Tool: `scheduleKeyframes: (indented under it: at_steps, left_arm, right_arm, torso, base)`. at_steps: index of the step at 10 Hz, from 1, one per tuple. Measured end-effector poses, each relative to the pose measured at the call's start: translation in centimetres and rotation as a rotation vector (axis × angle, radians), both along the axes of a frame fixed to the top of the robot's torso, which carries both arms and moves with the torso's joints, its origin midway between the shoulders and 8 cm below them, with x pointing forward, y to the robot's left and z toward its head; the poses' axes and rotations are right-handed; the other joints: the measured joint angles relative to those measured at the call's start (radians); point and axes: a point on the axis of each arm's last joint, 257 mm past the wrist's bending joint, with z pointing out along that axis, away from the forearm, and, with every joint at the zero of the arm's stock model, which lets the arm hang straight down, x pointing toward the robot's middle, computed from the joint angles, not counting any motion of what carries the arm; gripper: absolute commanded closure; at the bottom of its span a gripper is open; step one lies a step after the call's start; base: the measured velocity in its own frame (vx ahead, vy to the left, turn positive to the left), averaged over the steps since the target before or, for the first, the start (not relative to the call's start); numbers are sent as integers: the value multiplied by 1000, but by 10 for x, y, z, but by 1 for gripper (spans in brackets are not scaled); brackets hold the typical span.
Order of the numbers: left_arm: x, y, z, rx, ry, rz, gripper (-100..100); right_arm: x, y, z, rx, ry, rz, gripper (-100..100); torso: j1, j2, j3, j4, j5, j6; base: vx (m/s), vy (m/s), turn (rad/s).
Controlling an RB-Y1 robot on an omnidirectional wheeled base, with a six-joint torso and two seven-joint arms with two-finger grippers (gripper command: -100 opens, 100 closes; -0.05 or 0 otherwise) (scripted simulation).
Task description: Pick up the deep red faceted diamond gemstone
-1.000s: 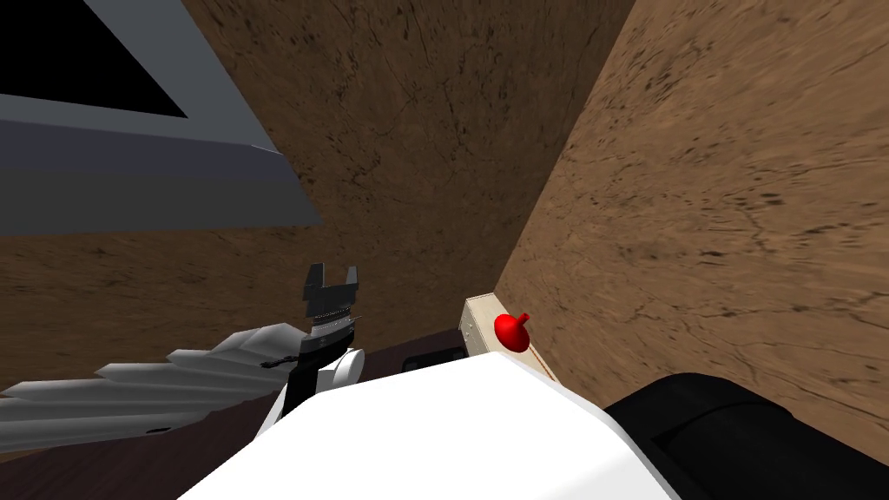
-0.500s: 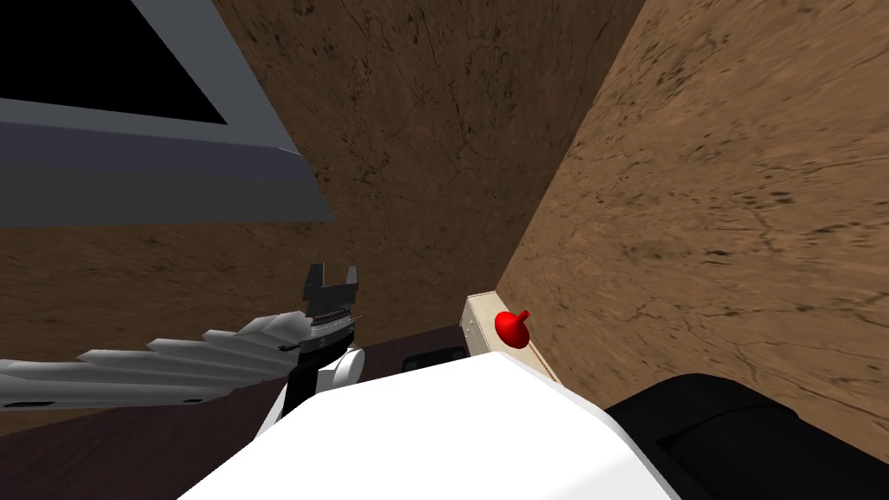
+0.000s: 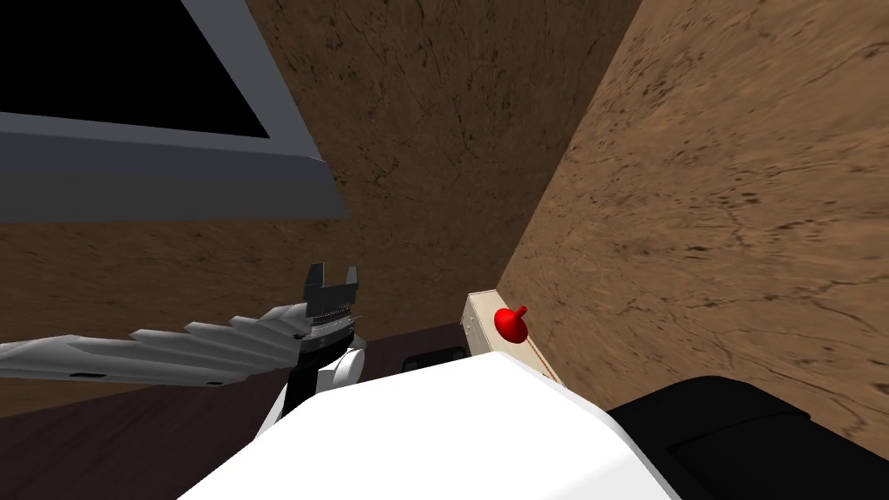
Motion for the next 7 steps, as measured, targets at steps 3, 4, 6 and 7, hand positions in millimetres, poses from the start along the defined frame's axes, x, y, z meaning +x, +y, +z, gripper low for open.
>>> scheduleKeyframes:
  at_steps: [3,4,6,7]
  left_arm:
    - [0,0,0,0,0,0,0]
    - [0,0,0,0,0,0,0]
    - [0,0,0,0,0,0,0]
    - [0,0,0,0,0,0,0]
  right_arm:
    - [15,-4,-2,2,-1,-21,100]
    - [15,-3,-2,3,-1,-20,100]
    - [15,-4,-2,2,-1,-20,100]
    - [15,-4,-2,2,-1,-20,100]
  torso:
    - [-2,0,0,0,-2,0]
    - [-3,-3,-1,0,-2,0]
    - [-4,-4,-2,-1,-2,0]
    - [-4,-4,-2,-1,-2,0]
  base:
    - [-57,12,38]
    - [0,0,0]
    - [0,0,0]
    - [0,0,0]
